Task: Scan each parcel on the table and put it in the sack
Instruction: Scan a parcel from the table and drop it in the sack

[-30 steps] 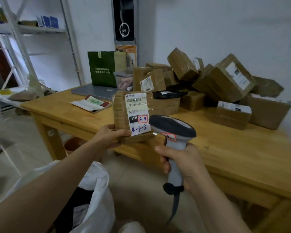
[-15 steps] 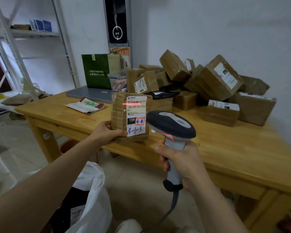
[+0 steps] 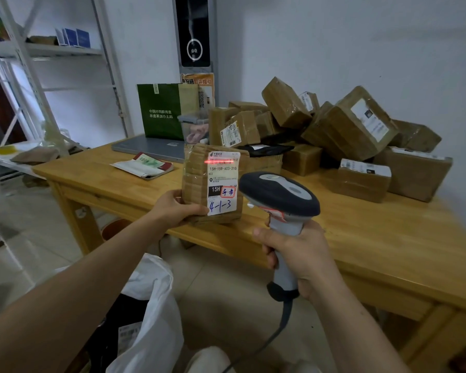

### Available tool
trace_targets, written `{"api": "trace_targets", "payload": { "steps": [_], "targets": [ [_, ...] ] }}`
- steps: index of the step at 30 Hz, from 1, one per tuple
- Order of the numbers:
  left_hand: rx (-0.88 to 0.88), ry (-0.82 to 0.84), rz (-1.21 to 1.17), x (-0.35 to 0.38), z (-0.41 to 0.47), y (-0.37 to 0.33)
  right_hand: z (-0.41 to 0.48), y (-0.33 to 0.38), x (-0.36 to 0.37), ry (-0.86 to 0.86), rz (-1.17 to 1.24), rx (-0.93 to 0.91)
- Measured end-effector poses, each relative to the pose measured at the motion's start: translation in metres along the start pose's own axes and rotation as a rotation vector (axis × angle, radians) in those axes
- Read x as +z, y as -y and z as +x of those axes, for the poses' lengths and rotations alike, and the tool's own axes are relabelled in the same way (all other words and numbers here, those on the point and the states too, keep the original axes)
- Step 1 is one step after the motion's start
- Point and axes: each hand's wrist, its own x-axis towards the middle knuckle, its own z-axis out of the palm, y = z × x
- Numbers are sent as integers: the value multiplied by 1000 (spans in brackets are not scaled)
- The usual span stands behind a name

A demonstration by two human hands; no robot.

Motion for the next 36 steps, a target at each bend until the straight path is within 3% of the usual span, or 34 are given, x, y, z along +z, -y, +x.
{"api": "trace_targets", "payload": {
  "steps": [6,11,16,20,23,34,36],
  "targets": [
    [5,-21,78,-26,-17,-3,-1,-2,8,62,49,10],
    [-122,-68,239,-128,-58,5,-3,-15,36,189,76,67],
    [-416,23,593,-205,-97,57,-10,-36,76,307,74,145],
    [-566,16,1031,-212,-97,134,-12,-50,100,346,58,207],
    [-537,47,1212,-193,-96,187,-13,-58,108,368,49,253],
    [-243,281,1082,-129,-70,279,-3,-79,109,336,32,317],
    [-206,357,1196,-124,-67,287,-1,-80,105,332,34,321]
  ]
}}
